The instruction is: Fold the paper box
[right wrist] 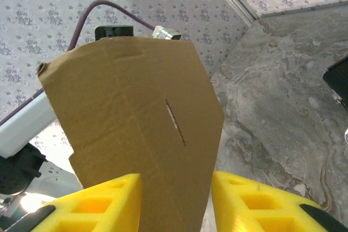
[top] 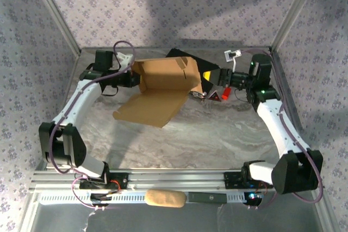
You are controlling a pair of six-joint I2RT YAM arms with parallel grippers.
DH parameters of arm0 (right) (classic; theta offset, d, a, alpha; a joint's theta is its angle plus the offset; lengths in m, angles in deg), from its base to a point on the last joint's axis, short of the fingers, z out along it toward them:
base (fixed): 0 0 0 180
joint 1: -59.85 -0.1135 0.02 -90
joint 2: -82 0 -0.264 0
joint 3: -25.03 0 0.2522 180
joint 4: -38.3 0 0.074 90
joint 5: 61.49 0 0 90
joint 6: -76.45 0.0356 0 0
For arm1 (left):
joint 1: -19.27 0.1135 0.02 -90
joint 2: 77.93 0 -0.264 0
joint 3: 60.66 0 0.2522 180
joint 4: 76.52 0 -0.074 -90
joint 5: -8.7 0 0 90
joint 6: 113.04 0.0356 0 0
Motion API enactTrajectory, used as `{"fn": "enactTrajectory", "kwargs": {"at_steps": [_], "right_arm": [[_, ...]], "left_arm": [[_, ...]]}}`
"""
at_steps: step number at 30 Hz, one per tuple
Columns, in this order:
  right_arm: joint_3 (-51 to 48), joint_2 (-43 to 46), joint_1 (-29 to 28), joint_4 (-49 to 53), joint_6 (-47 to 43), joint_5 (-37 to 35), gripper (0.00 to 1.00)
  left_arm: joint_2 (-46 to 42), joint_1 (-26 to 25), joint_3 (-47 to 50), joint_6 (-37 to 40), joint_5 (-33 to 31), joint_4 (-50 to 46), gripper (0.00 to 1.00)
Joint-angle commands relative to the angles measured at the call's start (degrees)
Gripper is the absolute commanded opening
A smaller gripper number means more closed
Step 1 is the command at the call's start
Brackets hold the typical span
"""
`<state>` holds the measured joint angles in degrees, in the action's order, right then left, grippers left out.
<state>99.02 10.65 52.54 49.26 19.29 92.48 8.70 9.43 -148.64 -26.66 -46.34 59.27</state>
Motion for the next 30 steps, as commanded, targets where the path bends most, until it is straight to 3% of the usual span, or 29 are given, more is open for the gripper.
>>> {"fn": "enactTrajectory", "kwargs": {"at_steps": [1,14,30], "right_arm": [[3.7,-2.1,-1.4,0.1,-3.2,2.6,0.41],[7.3,-8.3,-3.9,4.2,-8.9,2.2,0.39],[17.5,-12.8,-9.8,16.6,-18.7,-7.8,0.40]], "left_arm": [[2.1,0.4,-2.2,1.4,3.4,3.0,0.00],[7.8,0.4,-5.1,1.9,4.3,3.7,0.00],[7.2,-1.4,-5.9,2.7,2.4,2.1,0.00]]}}
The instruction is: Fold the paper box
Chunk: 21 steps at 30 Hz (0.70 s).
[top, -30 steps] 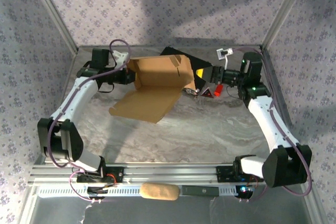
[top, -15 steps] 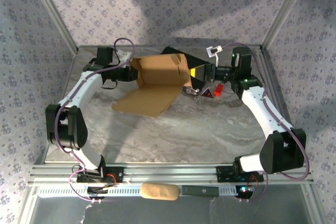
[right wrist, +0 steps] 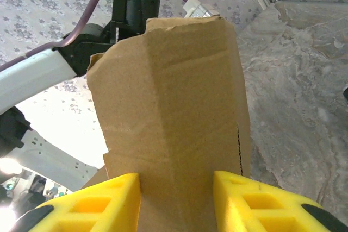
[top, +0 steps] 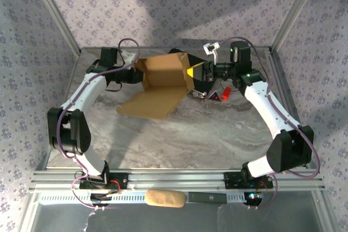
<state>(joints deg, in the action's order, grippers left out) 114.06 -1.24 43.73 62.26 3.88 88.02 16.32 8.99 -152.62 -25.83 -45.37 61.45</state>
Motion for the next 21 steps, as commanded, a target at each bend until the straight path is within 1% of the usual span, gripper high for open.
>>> {"fn": "enactTrajectory", "kwargs": {"at_steps": [1,5,8,16,19,21], "right_arm": [[2.9,-1.1,-1.3,4.4,-3.8,-4.1,0.40],[4.9,-1.3,-3.2,8.4,-6.6,-9.2,0.39],[5.7,-1.1,-4.8,10.0,-7.7,-16.2,0.38],[6.1,-0.1,-8.9,11.5,-9.7,-31.9,0.38],[6.0,0.2,-10.3,11.5,-10.4,-35.6,0.39],[6.0,0.2,-10.6,11.5,-10.7,-36.9,0.39]], "left_arm": [[-0.8,-1.1,-1.9,1.9,1.1,-0.1,0.00],[-1.6,-1.4,-1.6,1.5,0.3,-0.2,0.00],[-2.1,-1.8,-1.6,1.3,-0.9,-0.5,0.00],[-3.5,-2.9,-1.3,0.6,-3.2,-0.8,0.00],[-4.0,-3.1,-1.3,0.5,-3.7,-1.0,0.00],[-4.2,-3.1,-1.1,0.4,-3.8,-0.9,0.00]]}}
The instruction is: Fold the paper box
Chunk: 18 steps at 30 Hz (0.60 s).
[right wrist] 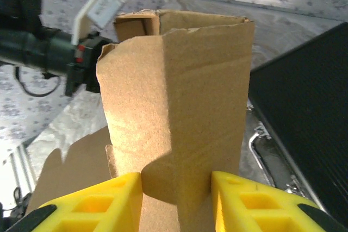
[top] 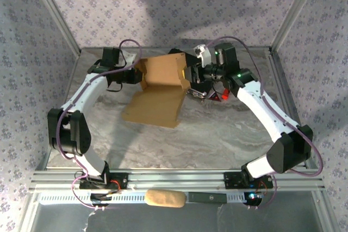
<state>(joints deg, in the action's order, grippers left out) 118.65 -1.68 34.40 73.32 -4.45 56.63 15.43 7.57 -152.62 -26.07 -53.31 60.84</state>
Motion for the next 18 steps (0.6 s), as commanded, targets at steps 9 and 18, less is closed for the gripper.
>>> {"fn": "enactTrajectory", "kwargs": {"at_steps": [9,18], "right_arm": [[2.0,-0.9,-1.9,0.1,-1.9,-8.9,0.41],[3.2,-2.8,-2.3,-0.1,-1.7,-10.4,0.43]], "left_arm": [[-4.9,-2.1,-0.1,0.0,3.2,0.3,0.00],[-6.1,-2.8,0.8,-0.4,2.6,0.8,0.00]]}}
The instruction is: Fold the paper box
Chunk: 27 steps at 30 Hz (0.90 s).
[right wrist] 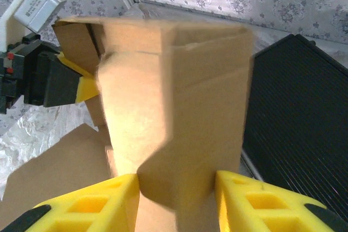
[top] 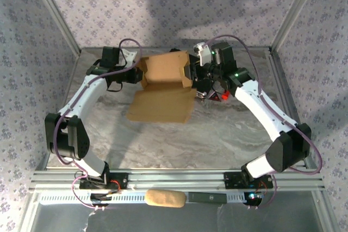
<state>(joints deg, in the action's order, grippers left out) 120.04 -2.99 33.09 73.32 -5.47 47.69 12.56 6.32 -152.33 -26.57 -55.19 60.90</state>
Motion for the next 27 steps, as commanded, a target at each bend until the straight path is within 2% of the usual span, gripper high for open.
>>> {"fn": "enactTrajectory", "kwargs": {"at_steps": [1,13,19,25,27], "right_arm": [[1.7,-1.6,-1.2,-0.1,-0.6,-2.3,0.44],[0.8,-2.3,-4.3,-0.4,-1.6,-12.0,0.41],[-0.6,-2.4,-6.3,-2.6,-1.9,-19.2,0.33],[1.1,-5.0,-10.5,-2.1,-1.1,-32.5,0.25],[2.5,-6.7,-12.5,-0.7,-0.8,-40.1,0.19]], "left_arm": [[-3.4,-1.6,0.6,-0.1,4.4,0.8,0.00],[-4.4,-2.1,0.5,-1.6,3.0,0.5,0.00],[-5.3,-3.0,1.2,-2.7,1.5,0.5,0.00],[-5.2,-4.7,0.4,-4.6,-2.7,-0.3,0.00],[-5.4,-5.4,0.3,-5.6,-4.4,-0.2,0.00]]}}
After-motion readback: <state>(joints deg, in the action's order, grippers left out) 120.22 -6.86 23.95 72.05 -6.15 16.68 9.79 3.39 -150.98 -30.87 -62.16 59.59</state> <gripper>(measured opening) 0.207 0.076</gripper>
